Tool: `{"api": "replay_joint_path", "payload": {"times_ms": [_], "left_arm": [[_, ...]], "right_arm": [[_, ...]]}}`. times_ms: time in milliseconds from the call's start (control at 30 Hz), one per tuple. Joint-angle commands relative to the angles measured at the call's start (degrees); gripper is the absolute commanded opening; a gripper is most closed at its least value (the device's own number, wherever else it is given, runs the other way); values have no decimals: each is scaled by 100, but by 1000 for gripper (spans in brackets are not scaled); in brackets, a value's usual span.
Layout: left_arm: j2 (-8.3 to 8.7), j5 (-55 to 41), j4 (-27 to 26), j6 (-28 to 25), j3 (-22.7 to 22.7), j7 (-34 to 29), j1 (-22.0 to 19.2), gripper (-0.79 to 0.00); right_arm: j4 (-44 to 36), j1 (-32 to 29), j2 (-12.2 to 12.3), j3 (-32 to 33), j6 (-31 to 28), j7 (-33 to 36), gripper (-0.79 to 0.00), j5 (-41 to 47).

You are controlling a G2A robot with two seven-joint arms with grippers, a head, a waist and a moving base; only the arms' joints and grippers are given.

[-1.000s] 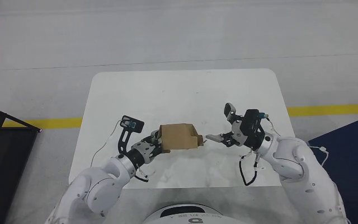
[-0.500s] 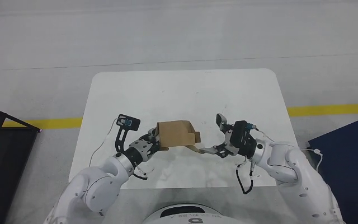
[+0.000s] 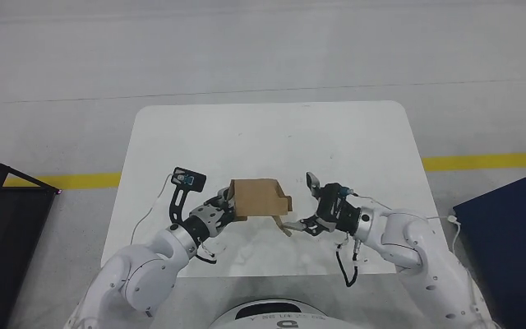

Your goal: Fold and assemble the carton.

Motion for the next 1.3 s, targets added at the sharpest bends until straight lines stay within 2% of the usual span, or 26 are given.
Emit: {"api": "replay_joint_path", "payload": {"times_ms": [0, 233, 400, 600, 833, 1267], "left_arm": [[1, 18, 0, 10, -9, -4, 4, -785], [0, -9, 0, -19, -29, 31, 5, -785], [1, -16, 0, -117, -14, 30, -13, -785], [5, 28, 0, -229, 20, 20, -23, -785], [7, -1, 0, -358, 71, 31, -15, -785], [12, -55, 0, -402, 41, 40, -12, -785]], "right_arm": [[0, -19, 4, 53, 20, -94, 0, 70], [-68, -251, 48, 656, -133, -753, 0, 546], [-268, -302, 67, 890, -165, -815, 0, 727], [-486, -80, 57, 661, 48, -415, 0, 607], [-355, 230, 26, 261, 377, 16, 0, 487], [-203, 371, 7, -37, 474, 171, 0, 392]]}}
